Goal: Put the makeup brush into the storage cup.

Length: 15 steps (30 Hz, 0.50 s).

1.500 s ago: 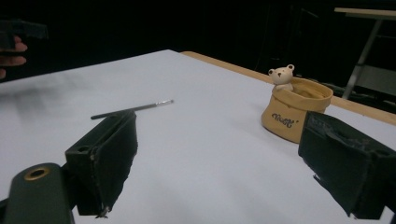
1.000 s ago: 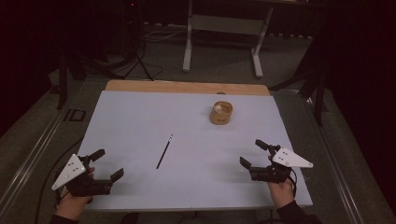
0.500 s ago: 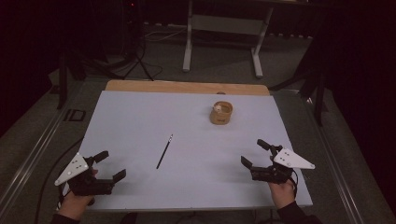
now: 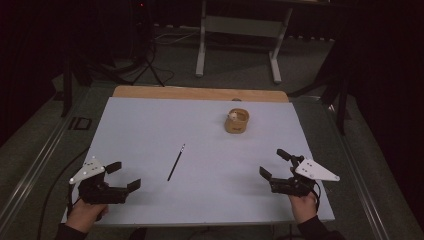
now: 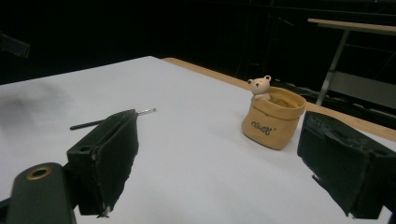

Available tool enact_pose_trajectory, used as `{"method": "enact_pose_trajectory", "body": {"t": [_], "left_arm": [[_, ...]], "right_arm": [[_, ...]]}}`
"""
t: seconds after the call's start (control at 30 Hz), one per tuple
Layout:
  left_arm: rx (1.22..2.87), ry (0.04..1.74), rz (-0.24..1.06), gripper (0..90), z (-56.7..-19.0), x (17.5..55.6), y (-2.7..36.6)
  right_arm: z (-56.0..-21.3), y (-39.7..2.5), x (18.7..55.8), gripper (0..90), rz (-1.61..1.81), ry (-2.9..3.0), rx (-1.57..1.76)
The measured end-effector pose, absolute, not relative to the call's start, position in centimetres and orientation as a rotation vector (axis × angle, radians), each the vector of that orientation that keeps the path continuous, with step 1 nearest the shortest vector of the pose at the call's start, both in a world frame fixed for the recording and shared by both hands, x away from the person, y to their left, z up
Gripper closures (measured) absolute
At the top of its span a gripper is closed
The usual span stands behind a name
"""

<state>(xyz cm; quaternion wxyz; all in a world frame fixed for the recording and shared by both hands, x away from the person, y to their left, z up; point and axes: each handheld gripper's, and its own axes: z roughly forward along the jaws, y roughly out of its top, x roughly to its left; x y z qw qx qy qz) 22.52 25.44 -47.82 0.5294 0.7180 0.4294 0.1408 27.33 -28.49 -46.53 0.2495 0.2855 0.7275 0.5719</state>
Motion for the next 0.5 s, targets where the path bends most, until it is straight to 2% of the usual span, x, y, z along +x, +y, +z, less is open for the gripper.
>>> {"method": "enact_pose_trajectory", "body": {"t": [0.23,0.5], "left_arm": [[1.761,0.978,0.336,0.0,-46.4,23.5,24.2],[1.84,1.014,0.319,0.0,-45.1,24.9,23.0]], "right_arm": [[-46.5,-28.5,27.3,12.4,1.546,1.983,0.774],[-46.4,-28.4,27.3,13.4,1.546,1.992,0.765]]}}
